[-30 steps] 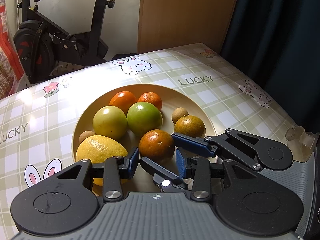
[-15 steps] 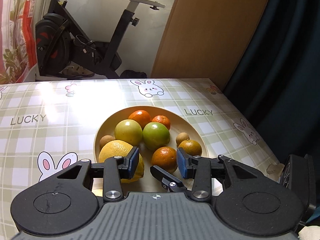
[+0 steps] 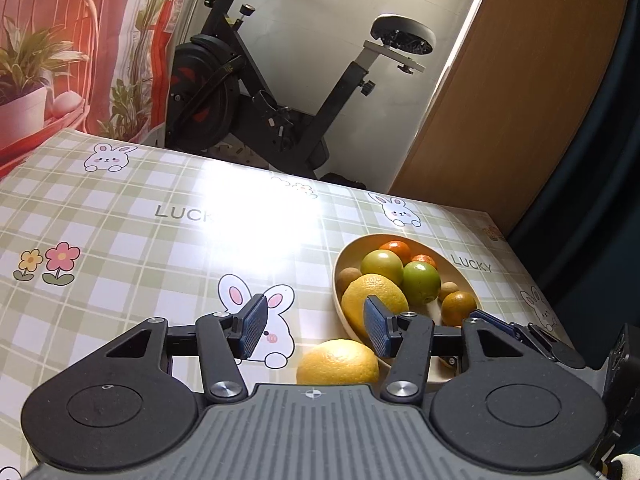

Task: Organize fruits
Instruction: 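Withdraw the left gripper and move it down to a yellow lemon, then close the left gripper on the yellow lemon and lift it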

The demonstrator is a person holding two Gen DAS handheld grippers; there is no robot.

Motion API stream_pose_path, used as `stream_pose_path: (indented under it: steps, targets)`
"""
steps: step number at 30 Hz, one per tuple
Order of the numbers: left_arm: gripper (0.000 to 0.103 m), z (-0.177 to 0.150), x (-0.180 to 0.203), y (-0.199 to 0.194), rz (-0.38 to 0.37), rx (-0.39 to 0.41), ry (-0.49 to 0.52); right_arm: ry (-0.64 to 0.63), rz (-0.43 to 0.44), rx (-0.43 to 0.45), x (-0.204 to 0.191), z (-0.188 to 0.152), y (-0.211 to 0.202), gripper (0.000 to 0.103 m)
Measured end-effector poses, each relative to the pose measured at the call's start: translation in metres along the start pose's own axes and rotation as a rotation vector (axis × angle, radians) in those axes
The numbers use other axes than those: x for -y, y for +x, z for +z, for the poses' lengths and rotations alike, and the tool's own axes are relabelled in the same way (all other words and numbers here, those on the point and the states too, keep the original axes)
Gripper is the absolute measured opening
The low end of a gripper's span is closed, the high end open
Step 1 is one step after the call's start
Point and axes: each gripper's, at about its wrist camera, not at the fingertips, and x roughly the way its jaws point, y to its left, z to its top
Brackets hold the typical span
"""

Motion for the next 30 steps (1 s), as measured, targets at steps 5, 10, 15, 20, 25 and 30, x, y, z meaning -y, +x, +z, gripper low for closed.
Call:
stream_pose_path:
  steps: [5, 10, 15, 20, 25, 30]
  targets:
    - [0.056, -0.004, -0.017, -0.007, 0.007, 0.008, -0.054, -0.037, 0.029, 0.049, -0.02, 0.009, -0.018, 0.076]
    - [0.056, -0.007, -0.026, -0.011, -0.001, 0.022, -0.073, -0.137, 0.125, 0.021, -0.057, 0.011, -0.019, 0.077]
    - [0.056, -0.015, -0.038, -0.013, -0.005, 0.022, -0.108, -0.232, 0.184, -0.055, -0.09, 0.003, -0.002, 0.077]
    - [0.056, -0.019, -0.047, -0.01, -0.016, 0.015, -0.133, -0.262, 0.203, -0.107, -0.11, 0.0, 0.01, 0.076]
    - [0.056, -0.026, -0.044, -0.001, -0.052, -0.011, -0.122, -0.343, 0.219, -0.076, -0.131, -0.002, 0.003, 0.078]
    - [0.056, -0.032, -0.036, 0.011, -0.093, -0.059, -0.095, -0.394, 0.24, -0.061, -0.145, -0.006, -0.003, 0.078]
